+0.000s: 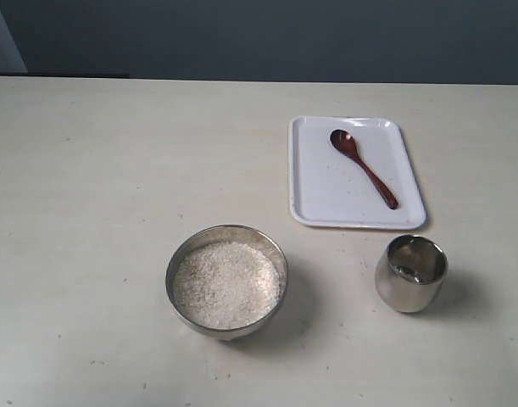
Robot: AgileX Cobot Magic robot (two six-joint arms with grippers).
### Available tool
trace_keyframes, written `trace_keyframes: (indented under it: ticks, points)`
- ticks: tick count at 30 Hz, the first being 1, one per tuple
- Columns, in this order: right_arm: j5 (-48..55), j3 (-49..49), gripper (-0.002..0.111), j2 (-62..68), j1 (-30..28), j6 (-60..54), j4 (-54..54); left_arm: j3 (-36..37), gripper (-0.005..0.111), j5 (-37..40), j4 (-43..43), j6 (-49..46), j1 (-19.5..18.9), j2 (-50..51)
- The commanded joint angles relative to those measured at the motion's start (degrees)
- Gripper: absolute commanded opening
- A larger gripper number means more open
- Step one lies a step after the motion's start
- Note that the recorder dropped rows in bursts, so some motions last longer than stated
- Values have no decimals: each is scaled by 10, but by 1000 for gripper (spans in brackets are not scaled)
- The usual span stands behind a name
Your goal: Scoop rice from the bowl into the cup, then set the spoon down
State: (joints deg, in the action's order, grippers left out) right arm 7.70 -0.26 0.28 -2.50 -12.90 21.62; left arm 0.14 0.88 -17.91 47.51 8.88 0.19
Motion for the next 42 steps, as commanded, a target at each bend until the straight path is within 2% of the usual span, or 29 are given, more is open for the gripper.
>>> trace_keyframes:
  ticks: [1,42]
  points:
    - [2,3,0,-3,-3,-5,9,-1,0,-4,-2,-1,4,-2]
    - [5,3,0,-3,-3,-1,14,-1,0,-4,-2,-1,4,-2]
